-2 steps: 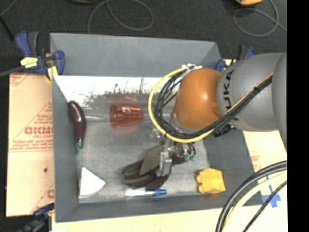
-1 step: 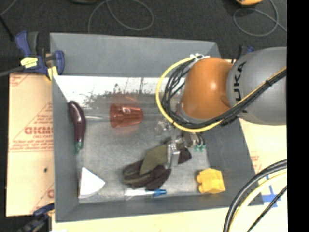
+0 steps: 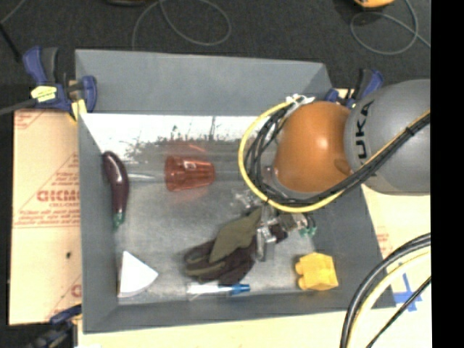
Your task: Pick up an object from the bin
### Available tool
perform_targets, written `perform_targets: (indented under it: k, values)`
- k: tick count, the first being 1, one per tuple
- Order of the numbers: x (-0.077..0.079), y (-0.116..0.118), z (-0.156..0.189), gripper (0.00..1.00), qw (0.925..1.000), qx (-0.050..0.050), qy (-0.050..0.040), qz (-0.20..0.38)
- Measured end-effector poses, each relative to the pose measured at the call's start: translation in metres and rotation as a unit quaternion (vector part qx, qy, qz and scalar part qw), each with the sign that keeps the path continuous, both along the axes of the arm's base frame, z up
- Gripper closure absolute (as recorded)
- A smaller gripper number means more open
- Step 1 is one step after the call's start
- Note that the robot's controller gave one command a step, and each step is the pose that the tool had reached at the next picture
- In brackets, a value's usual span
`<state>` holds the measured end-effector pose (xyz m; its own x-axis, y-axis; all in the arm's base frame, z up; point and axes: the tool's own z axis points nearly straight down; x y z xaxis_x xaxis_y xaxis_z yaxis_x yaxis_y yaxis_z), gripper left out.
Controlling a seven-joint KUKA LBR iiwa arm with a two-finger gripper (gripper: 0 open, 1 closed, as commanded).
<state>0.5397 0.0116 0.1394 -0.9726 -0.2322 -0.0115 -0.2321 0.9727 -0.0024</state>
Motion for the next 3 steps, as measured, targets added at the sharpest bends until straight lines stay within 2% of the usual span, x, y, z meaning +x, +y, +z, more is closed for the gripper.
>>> perform_targets:
  k: [1, 2, 3]
  values:
    - [-0.007, 0.008, -0.022, 0.0, 0.9994, 0.001, 0.0049, -0.033]
    - [0.003, 0.007, -0.067, 1.0, 0.9693, -0.003, -0.0002, 0.246]
    - [0.003, 0.007, -0.067, 1.0, 0.9694, -0.003, -0.0002, 0.245]
